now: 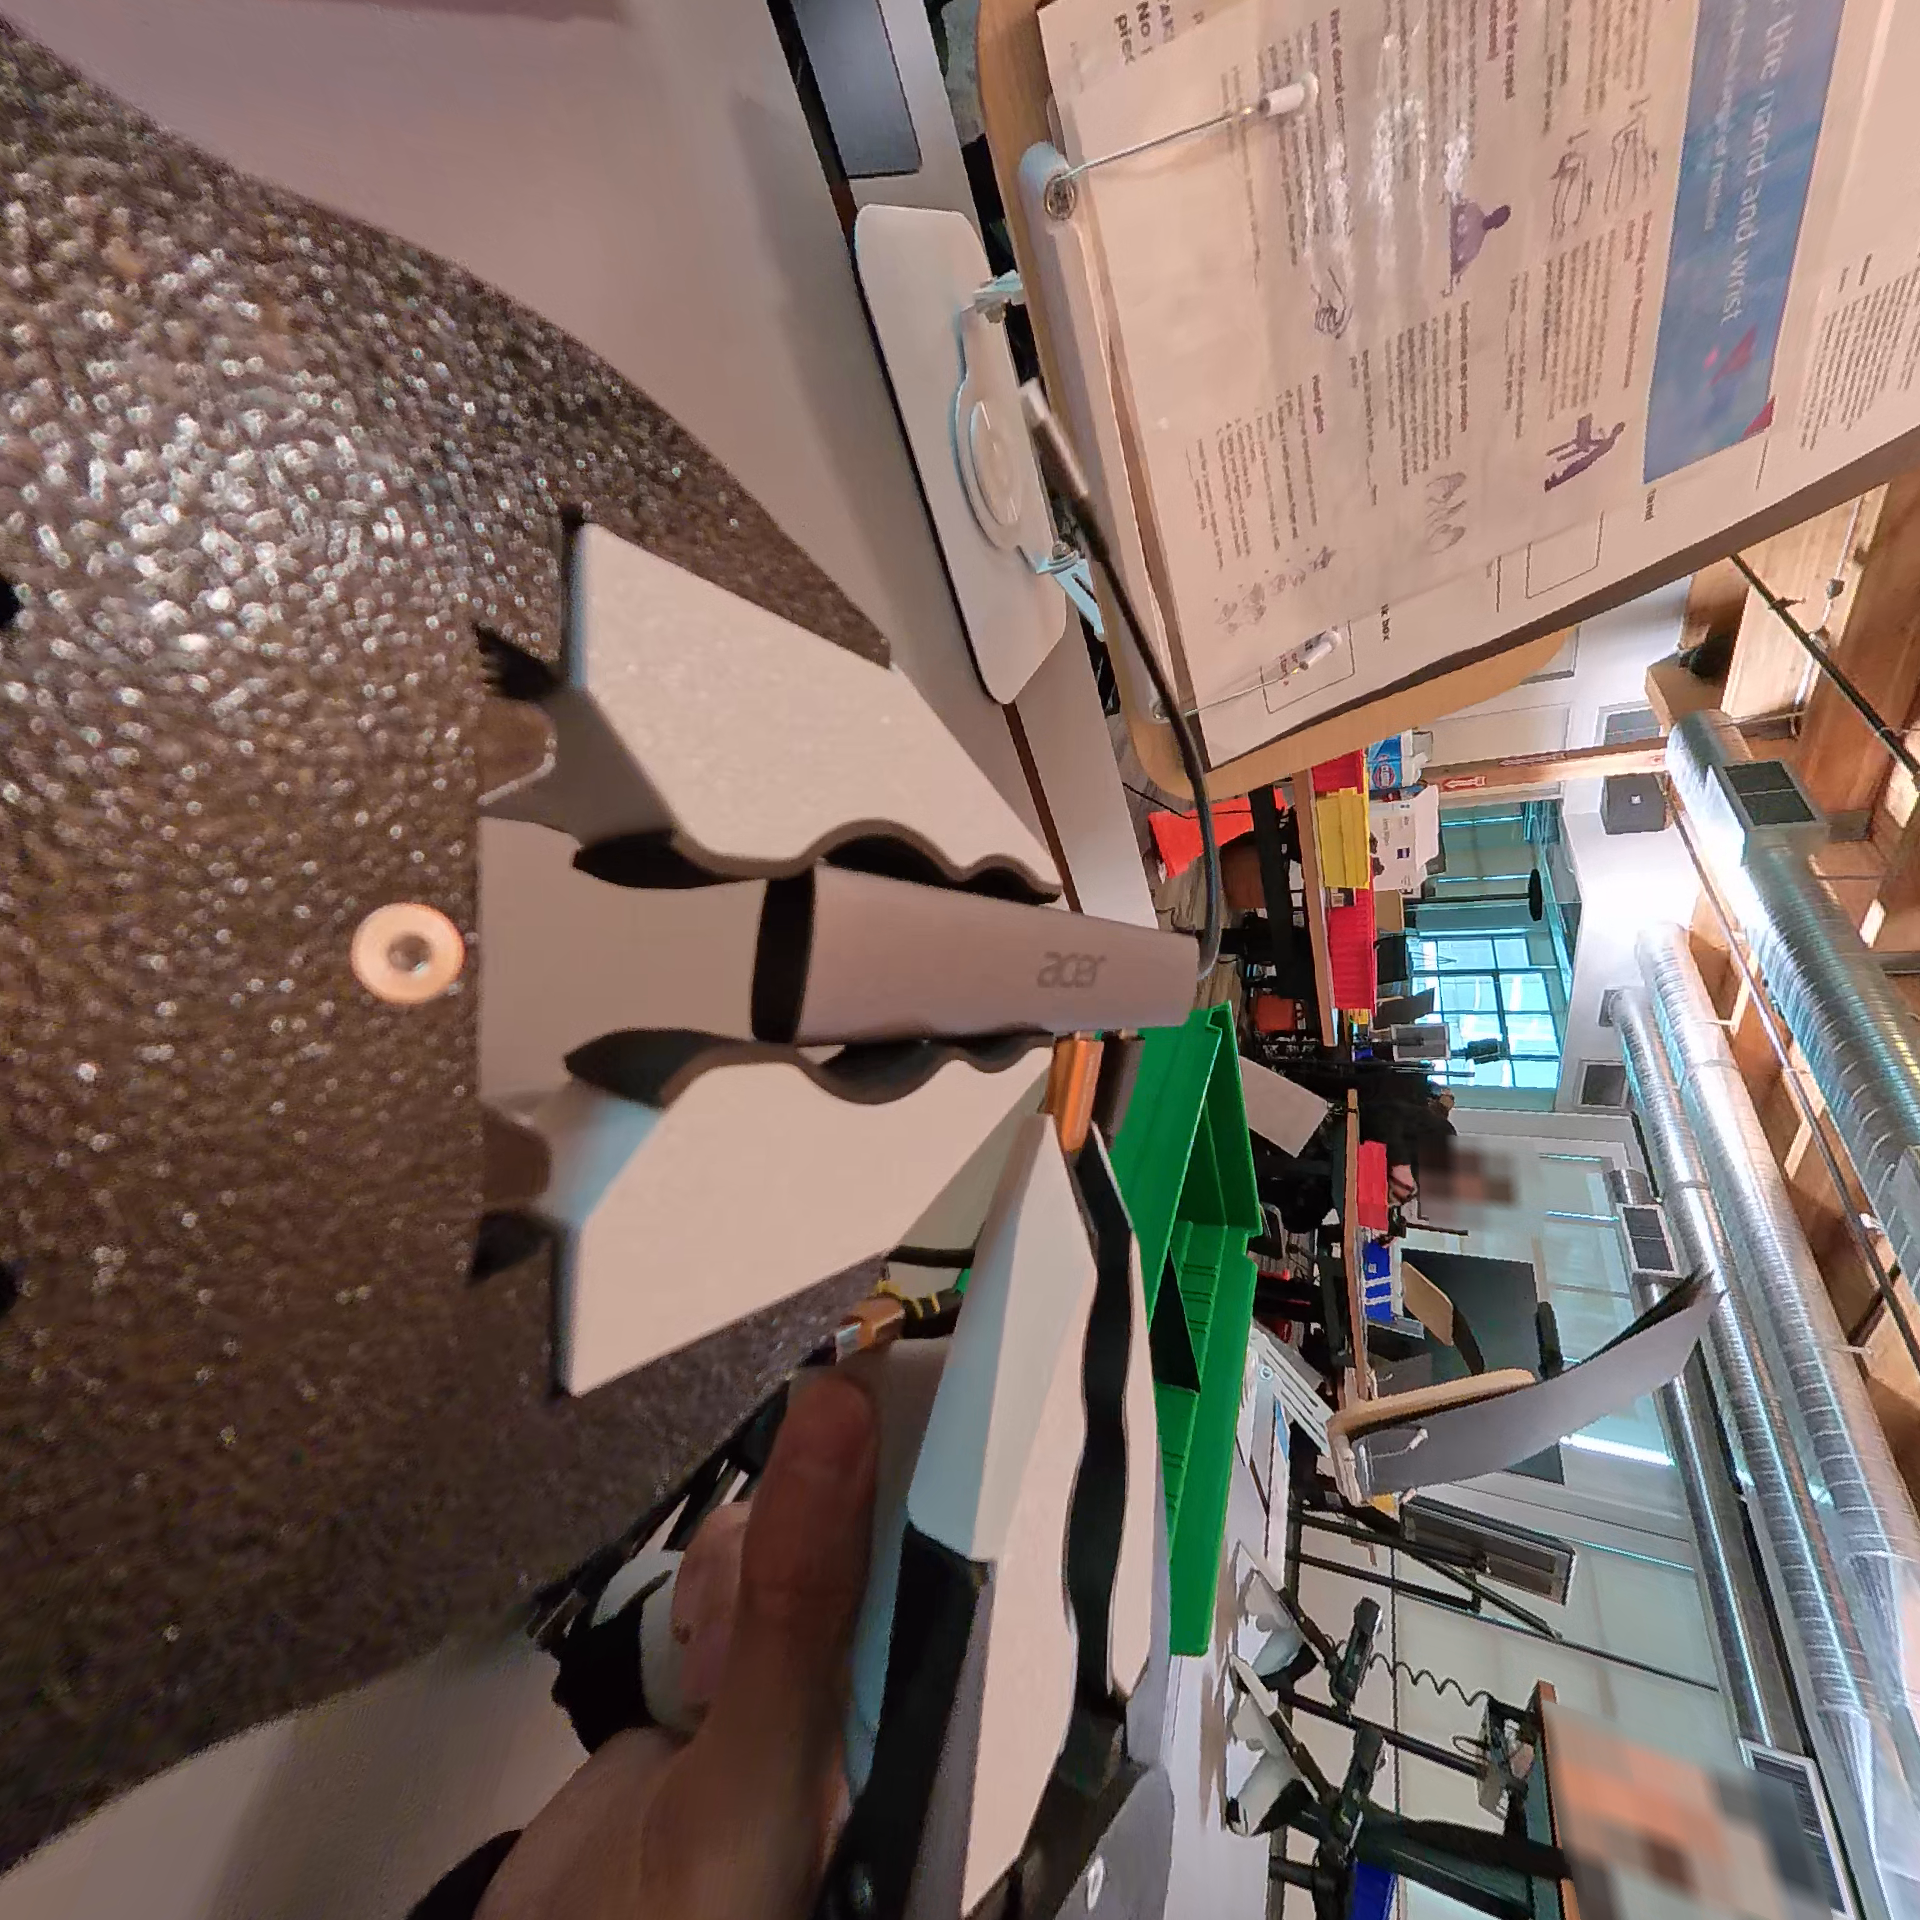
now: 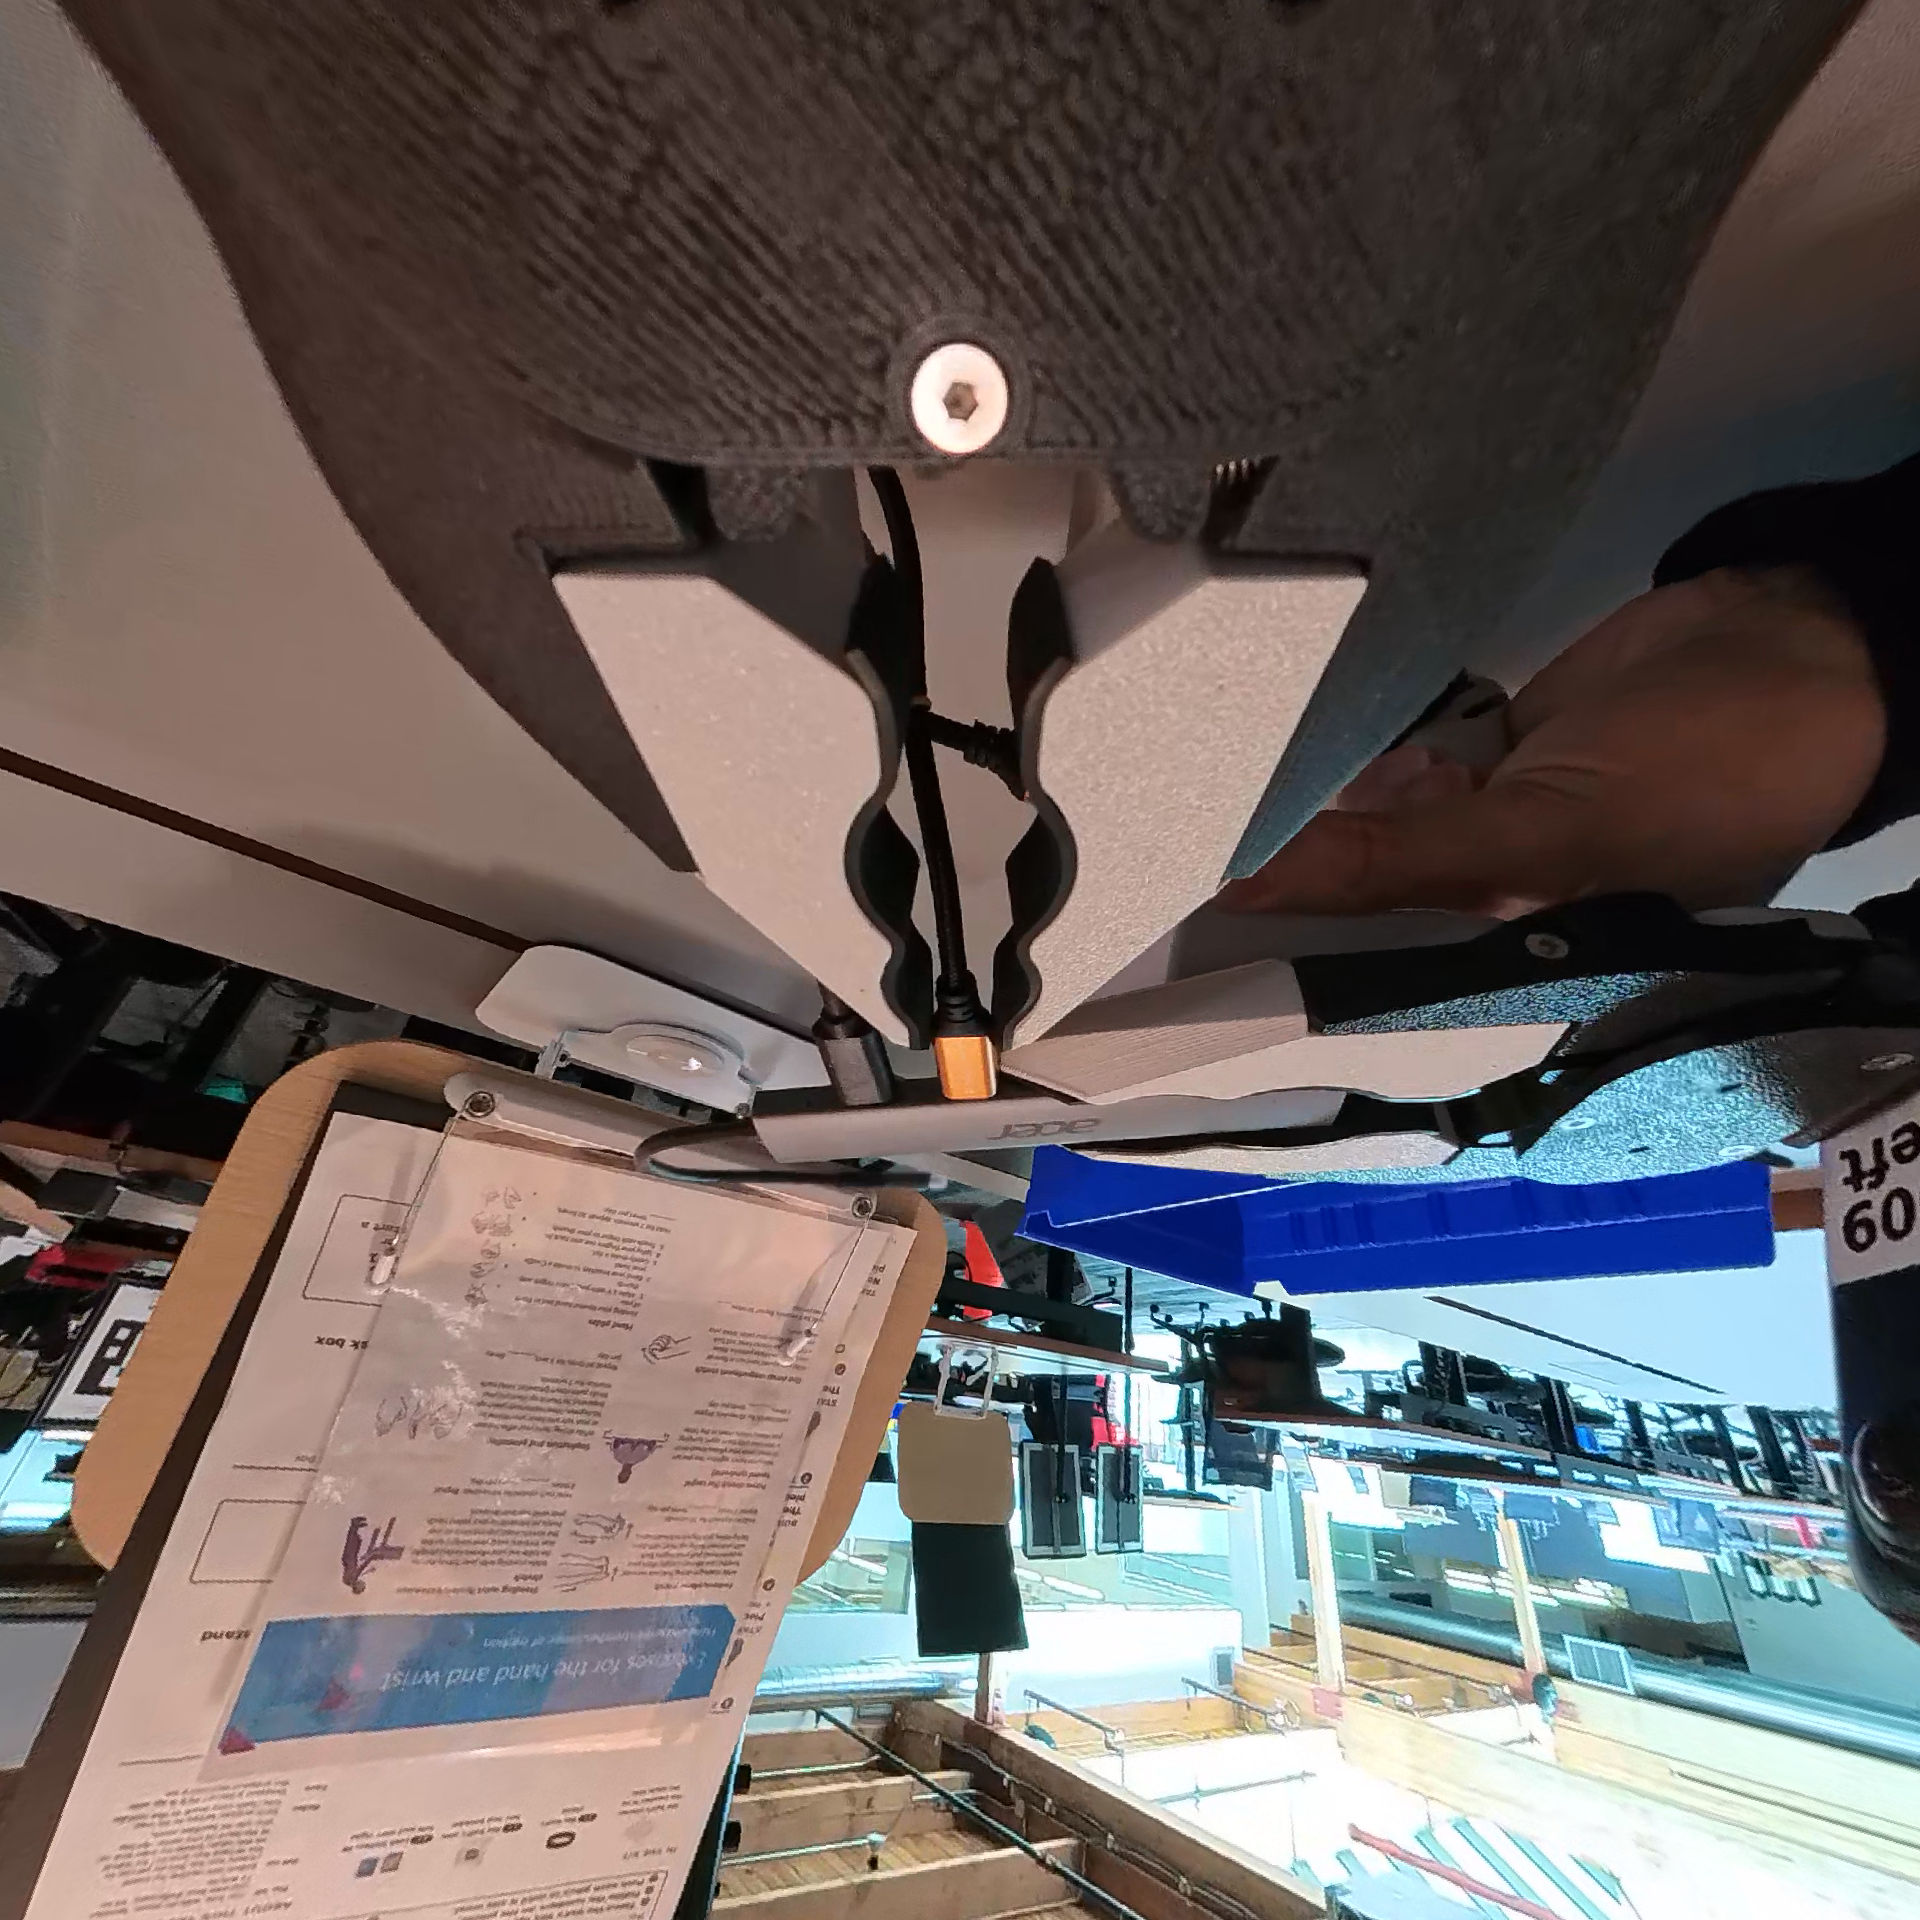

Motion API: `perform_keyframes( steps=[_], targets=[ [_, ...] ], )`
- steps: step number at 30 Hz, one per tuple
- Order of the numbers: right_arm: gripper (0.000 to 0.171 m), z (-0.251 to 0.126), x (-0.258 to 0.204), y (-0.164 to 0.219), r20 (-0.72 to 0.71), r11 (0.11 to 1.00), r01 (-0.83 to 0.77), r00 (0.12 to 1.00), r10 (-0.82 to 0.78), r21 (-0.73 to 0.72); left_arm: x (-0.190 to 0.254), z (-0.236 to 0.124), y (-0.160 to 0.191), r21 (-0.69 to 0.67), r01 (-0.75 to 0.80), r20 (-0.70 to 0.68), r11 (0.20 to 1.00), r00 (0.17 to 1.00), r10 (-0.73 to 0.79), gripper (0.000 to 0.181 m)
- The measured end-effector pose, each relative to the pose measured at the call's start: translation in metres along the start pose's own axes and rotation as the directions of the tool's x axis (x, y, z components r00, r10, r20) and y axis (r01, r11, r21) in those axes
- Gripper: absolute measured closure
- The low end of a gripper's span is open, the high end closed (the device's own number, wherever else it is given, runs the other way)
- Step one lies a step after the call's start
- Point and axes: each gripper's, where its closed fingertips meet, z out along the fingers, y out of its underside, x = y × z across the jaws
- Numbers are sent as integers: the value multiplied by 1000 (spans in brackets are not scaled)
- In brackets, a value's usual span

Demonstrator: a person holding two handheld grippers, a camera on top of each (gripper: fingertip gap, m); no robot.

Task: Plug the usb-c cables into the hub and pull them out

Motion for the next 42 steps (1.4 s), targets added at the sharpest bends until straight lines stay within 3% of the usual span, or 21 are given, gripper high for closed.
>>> perform_keyframes(
  steps=[7,8,9,10,11,15,17,20,23,25,27,30,34,38,42],
  targets=[
    [159,-3,3,0,-1,1000,-27,1000,27,1,0,0,-1,-5,-19,7,1000,1000,19,159],
    [160,-13,23,0,-80,1000,-17,997,19,18,-24,-5,-2,0,20,142,1000,990,-19,159],
    [160,-27,47,-1,-137,996,-69,988,75,48,-47,-14,-8,45,89,180,995,979,-96,159],
    [160,-37,60,-1,-117,983,-157,979,168,97,-68,-24,-12,91,194,194,977,959,-208,160],
    [160,-42,59,-4,-62,973,-189,978,198,135,-81,-32,-13,115,207,207,972,952,-227,160],
    [161,-40,18,-19,19,988,-3,1000,0,158,-59,-22,-16,101,99,155,990,981,-114,160],
    [160,-45,-10,-28,140,983,37,988,-62,179,-49,-17,-15,88,58,124,994,990,-69,160],
    [160,-64,-10,-44,138,983,124,980,-143,138,-45,-15,-11,71,53,112,996,992,-60,159],
    [160,-92,4,-75,161,986,131,976,-146,101,-54,-17,-13,88,76,155,993,984,-89,160],
    [160,-109,13,-82,213,995,95,973,-94,1,-59,-19,-16,107,92,165,990,980,-109,160],
    [160,-122,55,-98,16,989,145,989,-145,9,-58,-19,-16,105,94,153,990,982,-110,160],
    [160,-140,120,-103,-200,978,186,959,-201,-95,-49,-15,-13,85,90,121,992,988,-100,160],
    [160,-146,208,-74,-344,917,228,875,-340,-328,-40,-11,-10,66,85,76,994,993,-90,160],
    [160,-136,257,-11,-276,816,201,874,-399,-542,-34,-7,-6,51,104,35,993,994,-106,160],
    [160,-127,266,56,-183,704,172,899,-399,-689,-28,-5,-4,40,91,15,995,996,-92,160]
  ],
)
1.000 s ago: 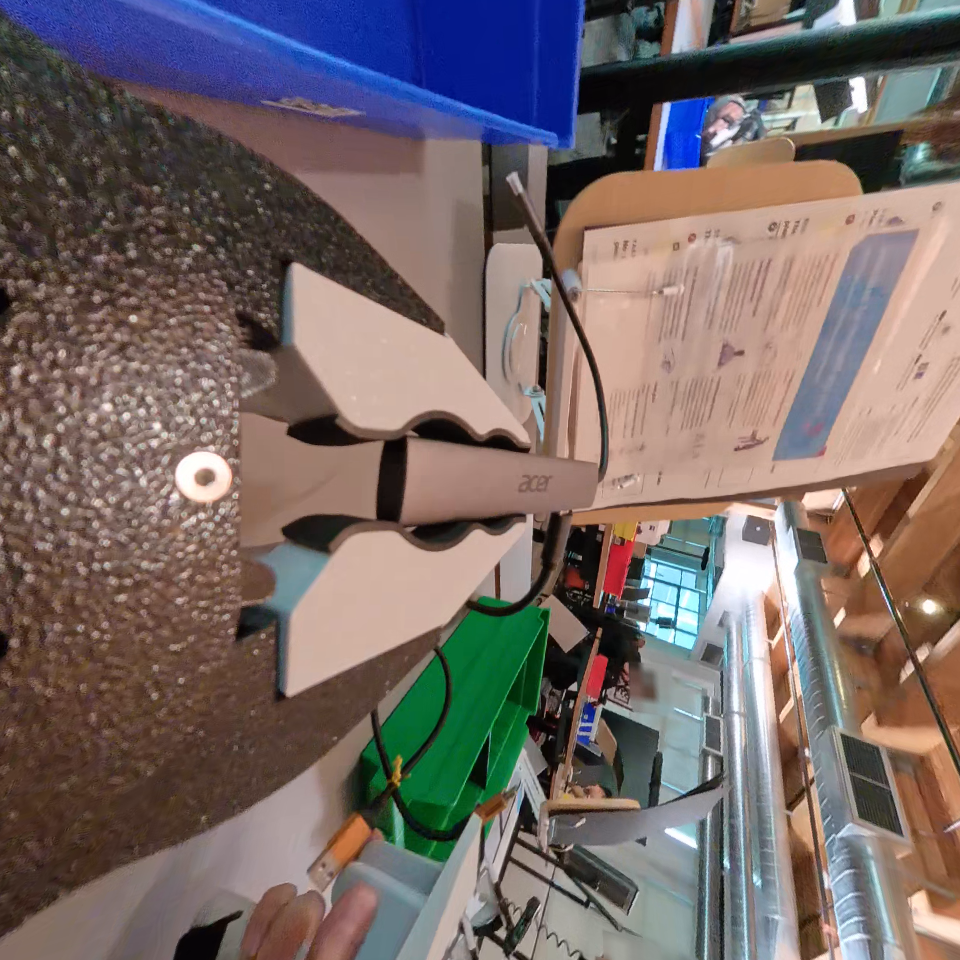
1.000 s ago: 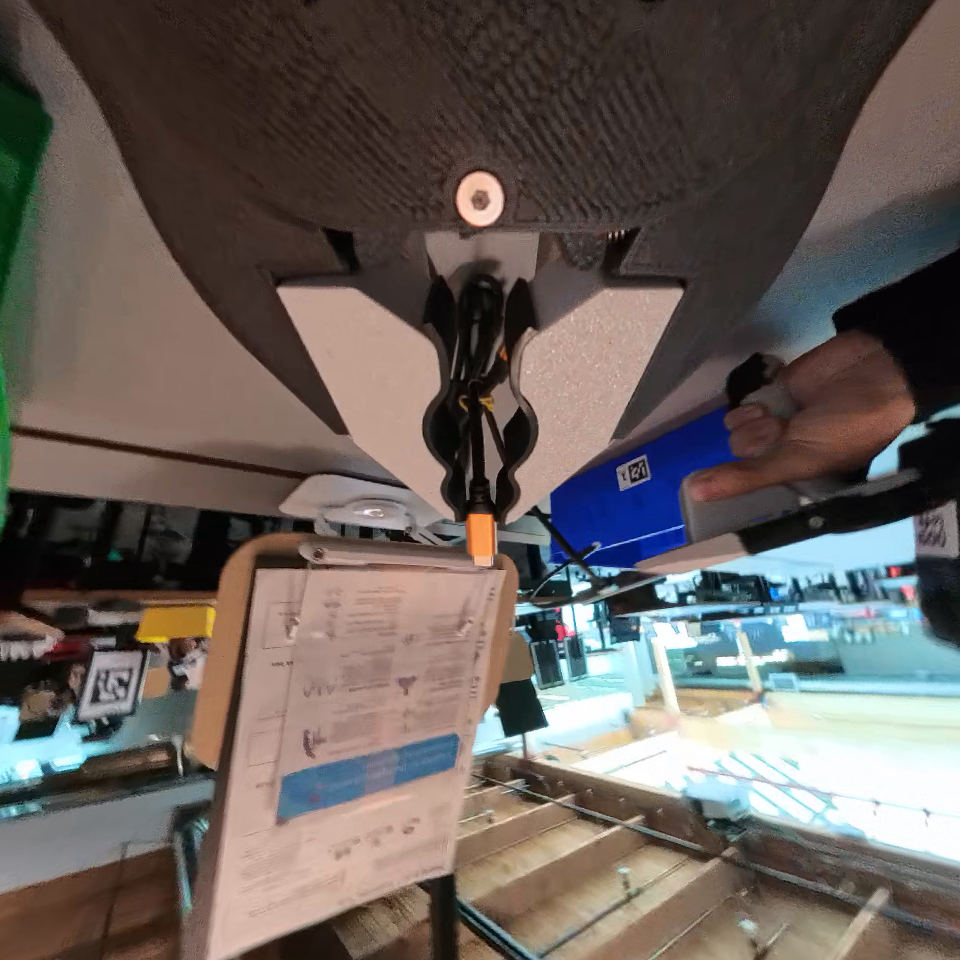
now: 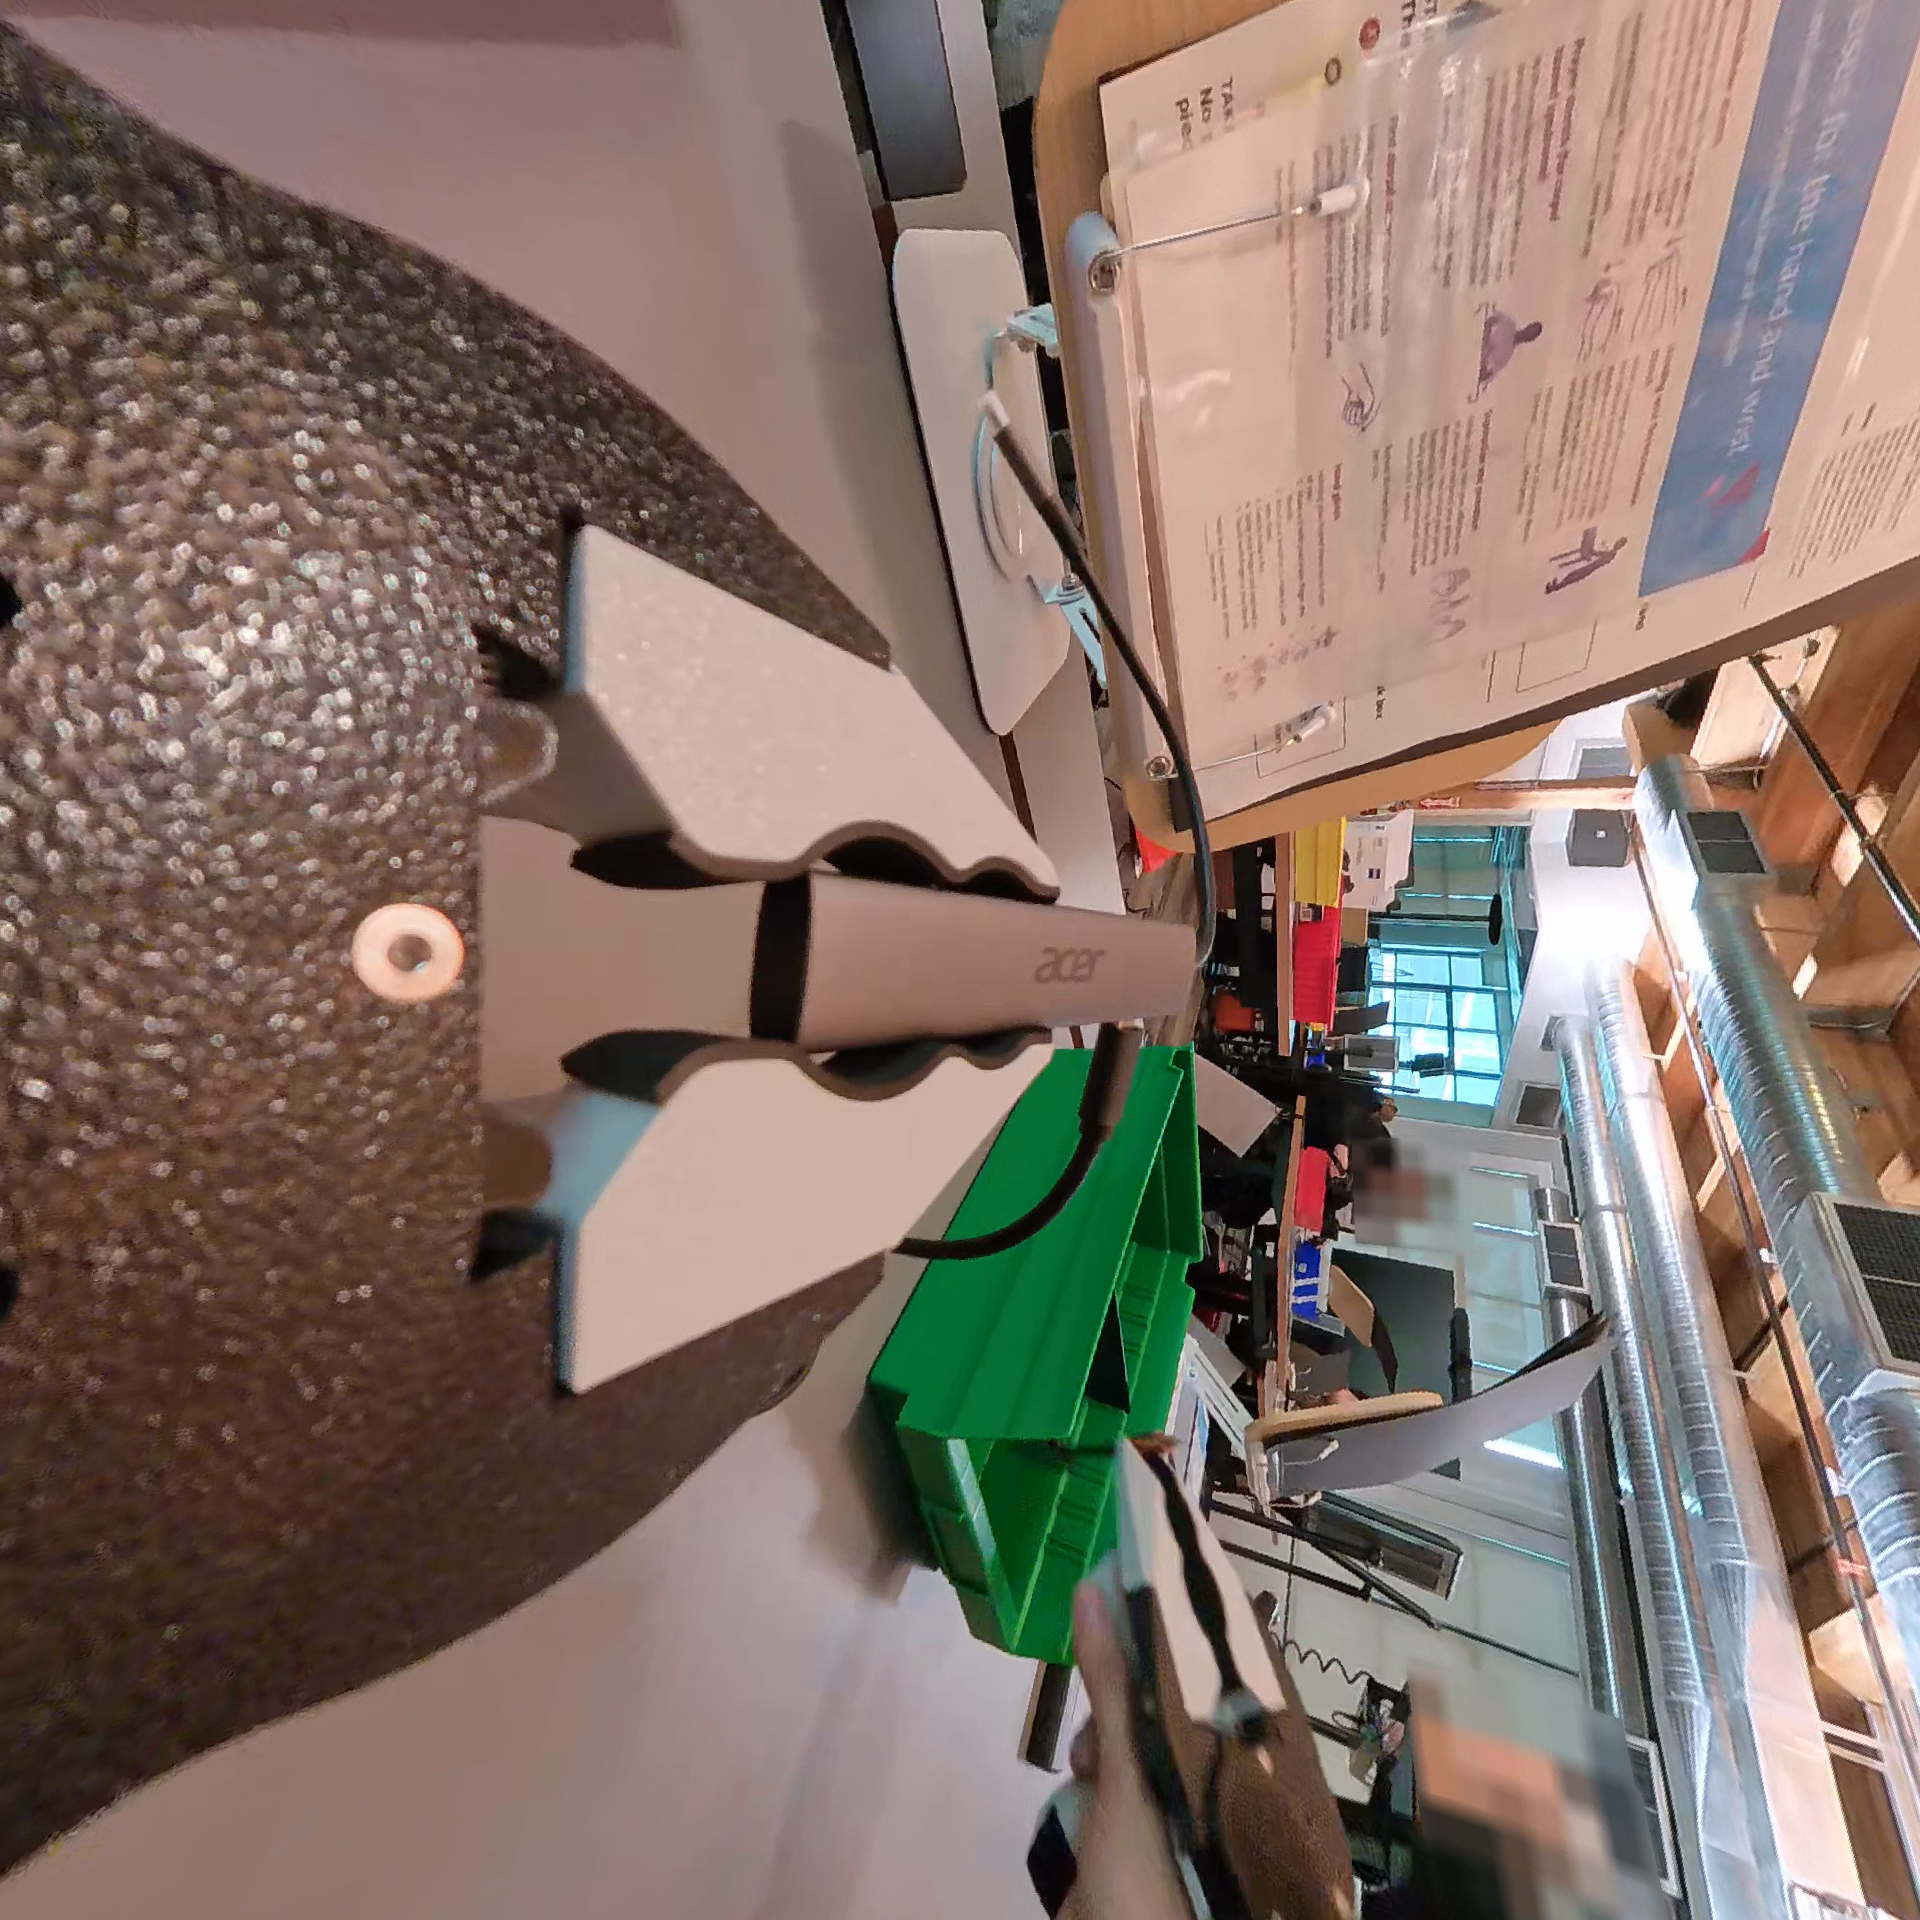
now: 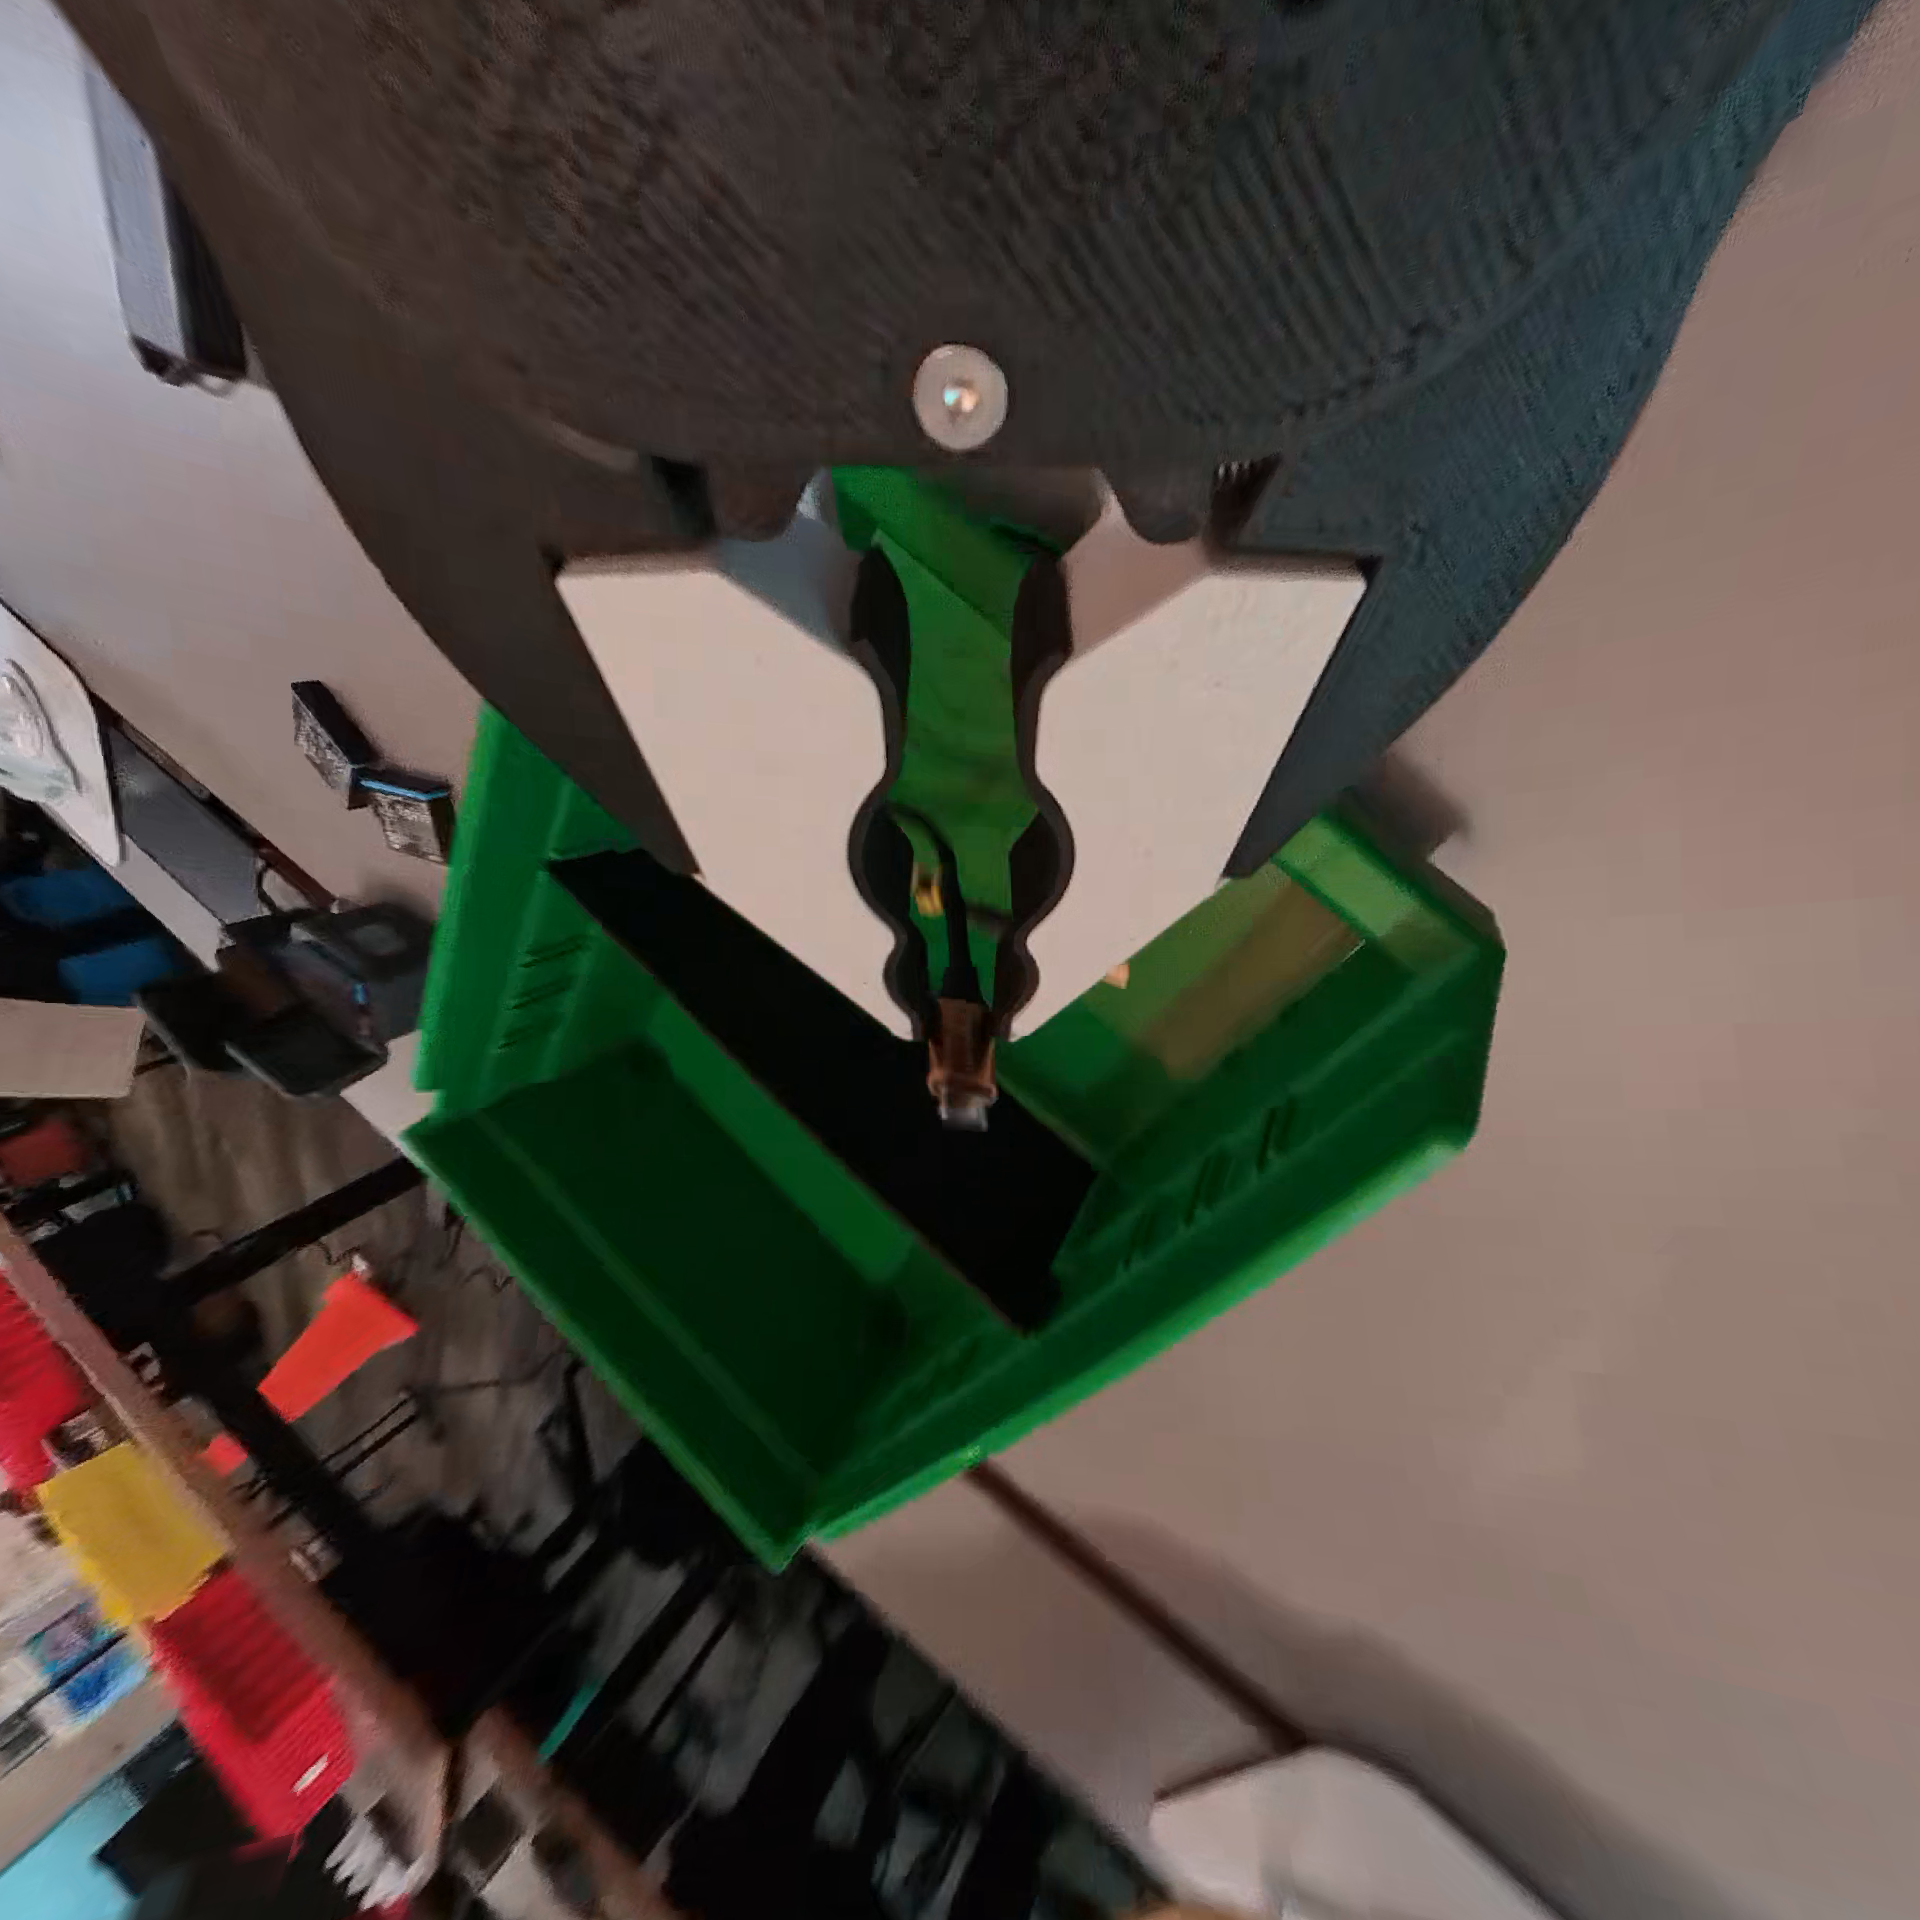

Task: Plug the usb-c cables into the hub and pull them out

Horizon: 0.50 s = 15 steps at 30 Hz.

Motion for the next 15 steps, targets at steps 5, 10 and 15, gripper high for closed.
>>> perform_keyframes(
  steps=[5,10,15],
  targets=[
    [129,0,2,-4,-72,1000,22,997,-22,3,4,1,0,-1,-8,-14,1000,1000,8,160],
    [119,-25,6,-35,-69,983,-87,993,99,162,5,1,2,-5,-1,-20,1000,1000,0,160],
    [121,-46,-58,-71,137,947,-138,985,101,290,8,2,4,-11,3,-37,1000,999,-3,160]
  ],
)
